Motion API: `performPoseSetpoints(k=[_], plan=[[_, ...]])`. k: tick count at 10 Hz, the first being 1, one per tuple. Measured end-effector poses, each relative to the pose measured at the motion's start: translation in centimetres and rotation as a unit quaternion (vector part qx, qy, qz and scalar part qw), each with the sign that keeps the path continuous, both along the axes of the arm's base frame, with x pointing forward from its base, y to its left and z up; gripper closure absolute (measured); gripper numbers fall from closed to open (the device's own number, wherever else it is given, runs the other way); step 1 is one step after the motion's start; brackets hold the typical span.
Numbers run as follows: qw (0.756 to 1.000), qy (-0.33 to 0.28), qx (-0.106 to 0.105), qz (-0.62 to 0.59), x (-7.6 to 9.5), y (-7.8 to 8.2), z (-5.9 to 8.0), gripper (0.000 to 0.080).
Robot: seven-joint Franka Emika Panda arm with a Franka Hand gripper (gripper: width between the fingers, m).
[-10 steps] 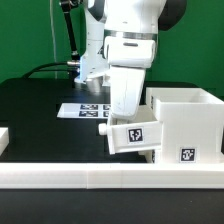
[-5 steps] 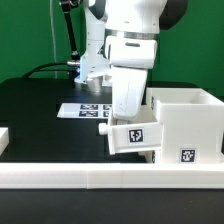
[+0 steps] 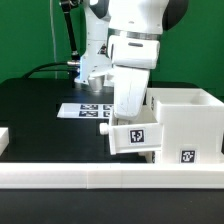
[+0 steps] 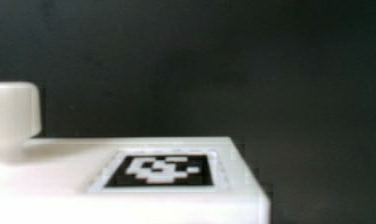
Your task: Assemble drawer
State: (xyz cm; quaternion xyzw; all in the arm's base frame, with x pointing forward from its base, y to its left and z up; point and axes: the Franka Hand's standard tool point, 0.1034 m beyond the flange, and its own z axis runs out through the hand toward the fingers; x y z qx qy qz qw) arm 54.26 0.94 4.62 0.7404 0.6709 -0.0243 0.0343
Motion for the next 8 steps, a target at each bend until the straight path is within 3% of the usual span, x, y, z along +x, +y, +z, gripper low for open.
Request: performPoseSetpoints(k=[3, 8], plan=[[1.0, 0.0, 0.0, 0.0, -0.01, -0.1, 0.0, 0.0757], [0.999, 0.02, -0.02, 0.018, 0.13, -0.09, 0.08, 0.0757]])
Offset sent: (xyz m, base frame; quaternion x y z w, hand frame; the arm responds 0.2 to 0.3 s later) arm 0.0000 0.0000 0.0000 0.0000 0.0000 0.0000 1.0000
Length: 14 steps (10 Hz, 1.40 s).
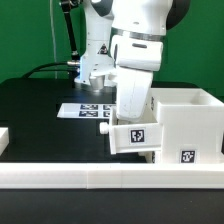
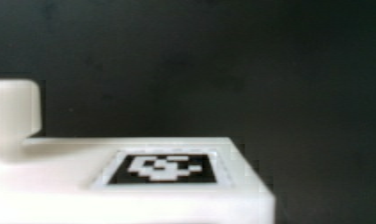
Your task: Assemble drawer
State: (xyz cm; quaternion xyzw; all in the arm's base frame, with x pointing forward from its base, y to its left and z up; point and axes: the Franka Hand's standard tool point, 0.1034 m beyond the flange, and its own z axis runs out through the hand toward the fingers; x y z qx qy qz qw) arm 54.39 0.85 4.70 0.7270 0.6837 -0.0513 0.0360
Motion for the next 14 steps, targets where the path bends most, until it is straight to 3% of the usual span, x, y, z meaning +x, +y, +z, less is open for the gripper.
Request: performPoseSetpoints(k=[2, 4, 9, 11, 14], plan=[[1.0, -0.018, 0.007, -0.003, 0.0, -0.2, 0.0, 0.0757], [0.998, -0.049, 0.033, -0.009, -1.1, -1.8, 0.2, 0.0757], [0.998, -0.049, 0.031, 0.007, -1.3, -1.4, 0.0, 0.0757], [0.998, -0.052, 0.023, -0.01, -0.7, 0.1, -0.2, 0.0757], [0.998, -0.056, 0.021, -0.014, -0.5, -0.1, -0.2, 0.0757]])
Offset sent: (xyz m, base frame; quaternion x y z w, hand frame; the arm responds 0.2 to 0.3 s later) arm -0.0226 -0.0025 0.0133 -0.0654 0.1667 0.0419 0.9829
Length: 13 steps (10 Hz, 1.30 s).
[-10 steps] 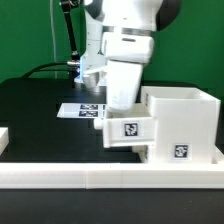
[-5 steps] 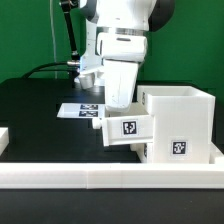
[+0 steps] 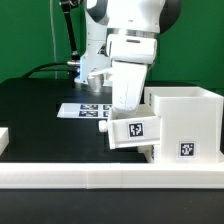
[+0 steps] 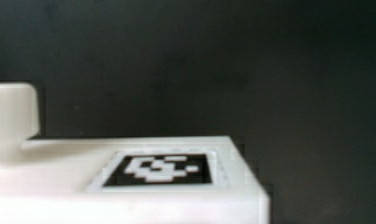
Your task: Assemble drawer
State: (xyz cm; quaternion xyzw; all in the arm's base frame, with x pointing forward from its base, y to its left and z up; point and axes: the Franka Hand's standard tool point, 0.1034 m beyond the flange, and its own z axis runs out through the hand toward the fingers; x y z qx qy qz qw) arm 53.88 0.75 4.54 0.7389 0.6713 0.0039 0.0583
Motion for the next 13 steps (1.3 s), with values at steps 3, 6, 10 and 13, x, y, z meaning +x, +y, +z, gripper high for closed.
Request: performPoseSetpoints(k=[3, 6, 10, 13], plan=[[1.0, -0.003, 0.0, -0.001, 0.1, 0.1, 0.5, 0.0529], [1.0, -0.008, -0.006, 0.001, 0.5, 0.7, 3.0, 0.0222], [0.999, -0.008, -0.025, 0.03, 0.9, -3.3, 6.3, 0.0151], [0.998, 0.001, -0.03, 0.054, 1.3, -7.5, 5.7, 0.0151]])
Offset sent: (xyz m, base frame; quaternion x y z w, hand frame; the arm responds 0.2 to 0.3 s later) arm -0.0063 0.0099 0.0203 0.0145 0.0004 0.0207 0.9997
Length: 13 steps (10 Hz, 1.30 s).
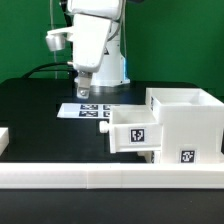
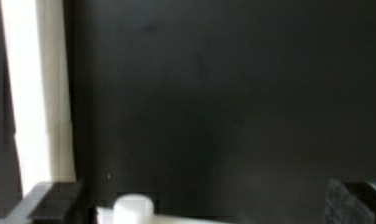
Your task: Assemble drawer
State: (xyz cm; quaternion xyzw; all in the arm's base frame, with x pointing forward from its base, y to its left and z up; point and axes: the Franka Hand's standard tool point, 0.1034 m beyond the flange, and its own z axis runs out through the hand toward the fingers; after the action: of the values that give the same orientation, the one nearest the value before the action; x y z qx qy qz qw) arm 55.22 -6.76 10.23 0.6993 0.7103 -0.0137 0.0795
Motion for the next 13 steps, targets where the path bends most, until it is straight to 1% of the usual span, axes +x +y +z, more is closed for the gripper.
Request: performPoseSetpoints(k=[2, 3, 4, 5, 7, 8, 10, 11, 13], plan=[[1.0, 0.014, 0.001, 0.001, 1.3, -0.2, -2.4, 0.0151], [1.0, 0.016, 0.001, 0.002, 2.0, 0.1, -2.8, 0.0151], [1.0, 0.015, 0.002, -0.008, 2.4, 0.8, -3.3, 0.0151], [1.0, 0.017, 0.004, -0.015, 2.5, 1.8, -4.0, 0.0151], [1.0, 0.018, 0.006, -0.022, 2.3, 3.8, -4.4, 0.0151], [1.0, 0.018, 0.006, -0.019, 2.4, 5.0, -4.3, 0.0151], [1.0, 0.014, 0.006, -0.011, 2.8, 6.6, -3.8, 0.0151], [1.0, 0.019, 0.004, -0.006, 2.9, 7.3, -3.4, 0.0151], [1.0, 0.019, 0.005, -0.009, 3.0, 7.9, -3.3, 0.0151]])
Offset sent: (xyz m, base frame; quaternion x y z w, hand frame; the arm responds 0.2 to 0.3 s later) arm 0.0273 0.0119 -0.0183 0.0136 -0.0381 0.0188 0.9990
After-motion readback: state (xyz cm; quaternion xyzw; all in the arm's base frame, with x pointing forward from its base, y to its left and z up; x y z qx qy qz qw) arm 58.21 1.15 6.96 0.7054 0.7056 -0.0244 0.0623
